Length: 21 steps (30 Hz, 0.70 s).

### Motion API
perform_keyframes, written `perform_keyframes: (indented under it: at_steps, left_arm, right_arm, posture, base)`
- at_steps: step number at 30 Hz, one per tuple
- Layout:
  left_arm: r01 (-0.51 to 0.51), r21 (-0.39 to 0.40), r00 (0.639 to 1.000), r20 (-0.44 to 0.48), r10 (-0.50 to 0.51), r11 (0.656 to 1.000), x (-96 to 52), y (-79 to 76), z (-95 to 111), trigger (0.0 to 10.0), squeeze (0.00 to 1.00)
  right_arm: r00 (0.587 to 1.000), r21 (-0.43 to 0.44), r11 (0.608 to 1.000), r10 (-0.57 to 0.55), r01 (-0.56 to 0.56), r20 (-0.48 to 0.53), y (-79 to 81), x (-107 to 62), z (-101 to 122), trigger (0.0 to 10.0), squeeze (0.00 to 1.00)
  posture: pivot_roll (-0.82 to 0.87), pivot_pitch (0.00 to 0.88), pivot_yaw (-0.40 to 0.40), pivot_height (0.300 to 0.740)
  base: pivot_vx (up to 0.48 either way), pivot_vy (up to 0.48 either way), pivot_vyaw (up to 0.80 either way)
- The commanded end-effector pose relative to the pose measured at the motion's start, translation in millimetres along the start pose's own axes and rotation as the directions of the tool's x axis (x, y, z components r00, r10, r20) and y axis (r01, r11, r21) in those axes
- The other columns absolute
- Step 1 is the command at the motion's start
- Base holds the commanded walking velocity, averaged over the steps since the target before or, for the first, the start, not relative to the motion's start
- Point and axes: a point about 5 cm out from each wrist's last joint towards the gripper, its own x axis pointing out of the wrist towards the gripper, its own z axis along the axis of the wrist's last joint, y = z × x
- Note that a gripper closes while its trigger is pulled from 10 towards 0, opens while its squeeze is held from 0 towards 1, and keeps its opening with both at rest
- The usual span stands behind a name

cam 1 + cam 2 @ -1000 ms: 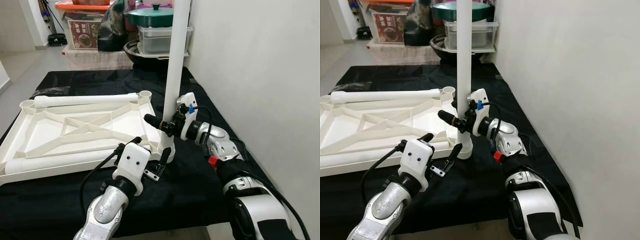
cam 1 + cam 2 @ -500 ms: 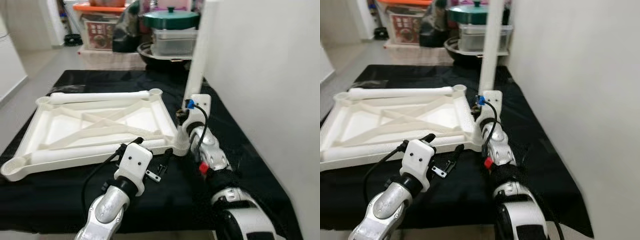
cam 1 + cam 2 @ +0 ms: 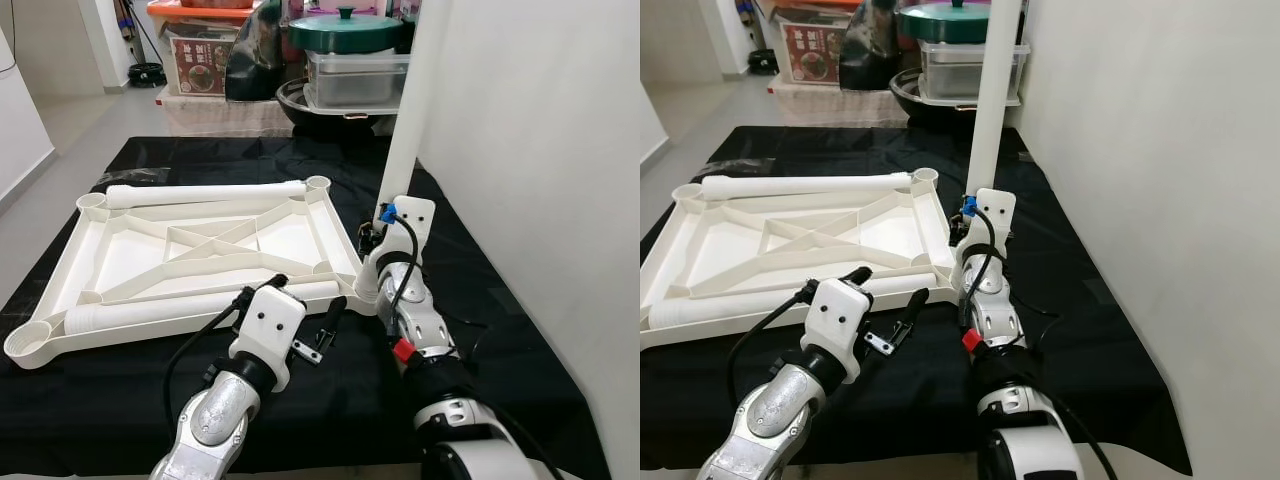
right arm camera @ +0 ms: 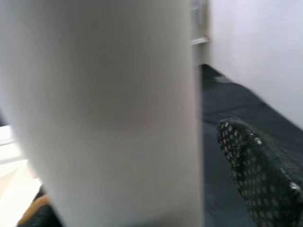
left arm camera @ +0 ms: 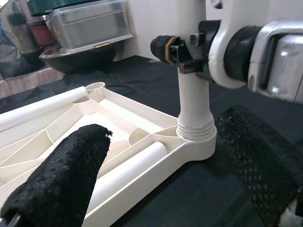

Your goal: Building children table

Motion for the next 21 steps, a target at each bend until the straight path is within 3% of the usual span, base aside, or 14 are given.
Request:
perform_keyframes:
  at_steps: [1, 3, 5, 6, 7, 8, 9, 10, 11, 13, 15, 16, 17, 21]
  left_arm:
    - [-0.003, 0.0, 1.0, -0.005, 0.003, 1.0, 0.5, 0.6, -2.1, 10.0, 0.0]
    - [-0.004, -0.001, 1.0, -0.005, 0.004, 1.0, 0.6, 0.8, -1.9, 10.0, 0.0]
    - [-0.004, -0.001, 1.0, -0.005, 0.004, 1.0, 0.7, 0.8, -1.9, 10.0, 0.0]
    - [-0.002, -0.001, 1.0, -0.006, 0.002, 1.0, 0.4, 0.4, -2.3, 10.0, 0.0]
    - [-0.002, -0.001, 1.0, -0.006, 0.002, 1.0, 0.4, 0.4, -2.3, 10.0, 0.0]
    - [-0.001, 0.0, 1.0, -0.006, 0.001, 1.0, 0.4, 0.4, -2.3, 10.0, 0.0]
    - [-0.002, 0.0, 1.0, -0.006, 0.002, 1.0, 0.5, 0.5, -2.3, 10.0, 0.0]
    - [-0.002, 0.0, 1.0, -0.006, 0.002, 1.0, 0.5, 0.5, -2.3, 10.0, 0.0]
    - [-0.003, 0.002, 1.0, -0.005, 0.003, 1.0, 0.7, 0.7, -2.1, 10.0, 0.0]
    - [-0.003, 0.002, 1.0, -0.005, 0.003, 1.0, 0.7, 0.7, -2.1, 10.0, 0.0]
    - [-0.007, 0.004, 1.0, -0.005, 0.007, 1.0, 0.3, 1.5, -1.6, 10.0, 0.0]
    - [-0.007, 0.004, 1.0, -0.005, 0.007, 1.0, 0.3, 1.5, -1.6, 10.0, 0.0]
    - [-0.007, 0.006, 1.0, -0.006, 0.007, 1.0, 0.0, 1.7, -1.6, 10.0, 0.0]
    - [-0.01, 0.005, 1.0, -0.005, 0.01, 1.0, -0.3, 1.9, -1.3, 10.0, 0.0]
  right_arm:
    - [0.981, 0.07, 0.979, 0.191, -0.193, 0.025, 1.9, 4.1, 10.0, 10.0, 0.0]
    - [0.948, 0.096, 0.943, 0.317, -0.318, 0.025, 5.4, 2.9, 13.0, 10.0, 0.0]
    - [0.942, 0.099, 0.936, 0.336, -0.336, 0.025, 6.0, 2.5, 13.6, 10.0, 0.0]
    - [0.859, 0.163, 0.846, 0.51, -0.509, 0.037, 7.6, -0.2, 18.1, 10.0, 0.0]
    - [0.859, 0.163, 0.846, 0.51, -0.509, 0.037, 7.6, -0.2, 18.1, 10.0, 0.0]
    - [0.787, 0.16, 0.774, 0.616, -0.613, 0.032, 7.1, -2.7, 20.4, 10.0, 0.0]
    - [0.735, 0.146, 0.727, 0.678, -0.671, 0.003, 5.7, -3.7, 20.2, 10.0, 0.0]
    - [0.735, 0.146, 0.727, 0.678, -0.671, 0.003, 5.7, -3.7, 20.2, 10.0, 0.0]
    - [0.678, 0.137, 0.673, 0.735, -0.727, -0.017, 5.5, -5.8, 20.0, 10.0, 0.0]
    - [0.678, 0.137, 0.673, 0.735, -0.727, -0.017, 5.5, -5.8, 20.0, 10.0, 0.0]
    - [0.516, 0.125, 0.519, 0.855, -0.846, -0.059, 11.2, -13.1, 19.2, 10.0, 0.0]
    - [0.516, 0.125, 0.519, 0.855, -0.846, -0.059, 11.2, -13.1, 19.2, 10.0, 0.0]
    - [0.455, 0.113, 0.461, 0.887, -0.88, -0.08, 15.4, -15.4, 17.4, 10.0, 0.0]
    - [0.418, 0.084, 0.427, 0.903, -0.901, -0.1, 22.0, -15.1, 14.9, 10.0, 0.0]
  posture:
    - [0.11, 0.0, -0.054, 0.74]
    - [0.11, 0.0, -0.053, 0.74]
    - [0.11, 0.0, -0.051, 0.74]
    - [0.11, 0.0, -0.052, 0.74]
    - [0.11, 0.0, -0.052, 0.74]
    - [0.11, 0.0, -0.054, 0.74]
    - [0.12, 0.0, -0.053, 0.74]
    - [0.12, 0.0, -0.053, 0.74]
    - [0.12, 0.0, -0.055, 0.74]
    - [0.12, 0.0, -0.055, 0.74]
    - [0.12, 0.0, -0.06, 0.74]
    - [0.12, 0.0, -0.06, 0.74]
    - [0.13, 0.0, -0.061, 0.74]
    - [0.13, 0.0, -0.063, 0.74]
  base:
    - [0.0, 0.0, 0.0]
    - [0.0, 0.0, 0.0]
    - [0.0, 0.0, 0.0]
    - [0.0, 0.0, 0.0]
    - [0.0, 0.0, 0.0]
    - [0.0, 0.0, 0.0]
    - [0.0, 0.0, 0.0]
    - [0.0, 0.0, 0.0]
    - [0.0, 0.0, 0.0]
    - [0.0, 0.0, 0.0]
    - [0.0, 0.0, 0.0]
    - [0.0, 0.0, 0.0]
    - [0.0, 0.0, 0.0]
    - [0.0, 0.0, 0.0]
